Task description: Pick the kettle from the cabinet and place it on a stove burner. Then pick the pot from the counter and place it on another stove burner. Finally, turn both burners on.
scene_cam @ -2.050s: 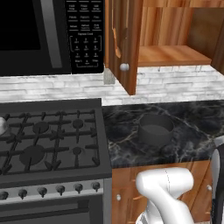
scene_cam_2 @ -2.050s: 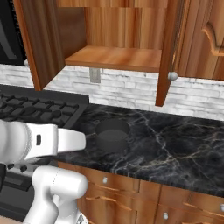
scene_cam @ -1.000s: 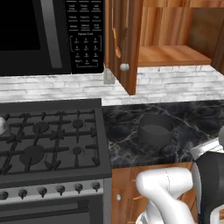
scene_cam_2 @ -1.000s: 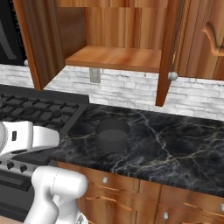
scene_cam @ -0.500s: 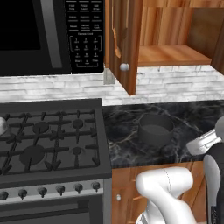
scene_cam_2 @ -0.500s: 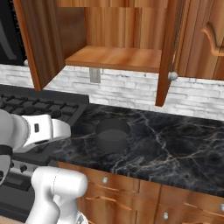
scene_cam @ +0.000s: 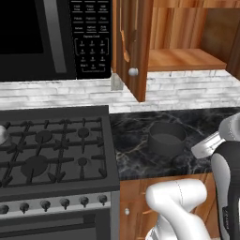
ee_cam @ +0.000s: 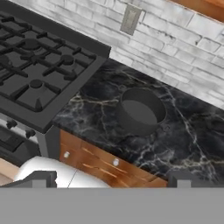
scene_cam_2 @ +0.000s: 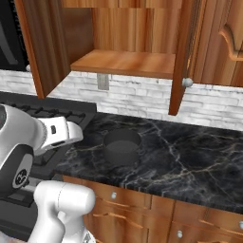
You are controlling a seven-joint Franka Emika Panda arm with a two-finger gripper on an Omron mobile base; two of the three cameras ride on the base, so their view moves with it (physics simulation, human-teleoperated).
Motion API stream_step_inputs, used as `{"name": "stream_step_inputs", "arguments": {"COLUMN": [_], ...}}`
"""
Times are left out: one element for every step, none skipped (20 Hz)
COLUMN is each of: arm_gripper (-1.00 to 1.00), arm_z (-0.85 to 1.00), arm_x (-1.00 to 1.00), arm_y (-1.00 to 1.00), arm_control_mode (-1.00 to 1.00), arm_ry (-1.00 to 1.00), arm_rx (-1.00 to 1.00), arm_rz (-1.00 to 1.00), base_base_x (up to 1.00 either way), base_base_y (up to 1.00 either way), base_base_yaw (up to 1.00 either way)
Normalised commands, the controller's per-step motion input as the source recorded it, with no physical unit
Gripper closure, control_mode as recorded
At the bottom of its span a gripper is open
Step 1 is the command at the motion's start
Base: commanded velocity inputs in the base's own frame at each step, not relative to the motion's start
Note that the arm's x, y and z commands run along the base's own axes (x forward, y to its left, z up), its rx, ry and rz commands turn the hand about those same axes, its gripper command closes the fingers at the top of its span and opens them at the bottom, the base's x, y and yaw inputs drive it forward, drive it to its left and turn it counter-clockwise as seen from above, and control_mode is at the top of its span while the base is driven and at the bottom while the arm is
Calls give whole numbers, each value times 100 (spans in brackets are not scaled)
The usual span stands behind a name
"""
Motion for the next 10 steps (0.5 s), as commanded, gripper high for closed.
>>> {"name": "stream_step_inputs", "arguments": {"arm_gripper": [-100,-100,-100,-100,-100,-100,-100,-100,-100,-100], "arm_z": [-32,-26,-21,-6,-16,-23,-27,-31,-32,-32], "arm_x": [29,27,18,9,16,25,30,33,32,33], "arm_y": [10,6,0,0,0,0,0,0,0,0], "arm_control_mode": [-100,-100,-100,-100,-100,-100,-100,-100,-100,-100], "arm_ry": [-1,-1,-1,0,0,0,0,0,-4,-5], "arm_rx": [0,0,0,0,0,0,0,0,0,0], "arm_rz": [0,-3,-5,-3,0,0,0,0,0,0], "base_base_x": [0,0,0,0,0,0,0,0,0,0], "base_base_y": [0,0,0,0,0,0,0,0,0,0], "base_base_yaw": [0,0,0,0,0,0,0,0,0,0]}}
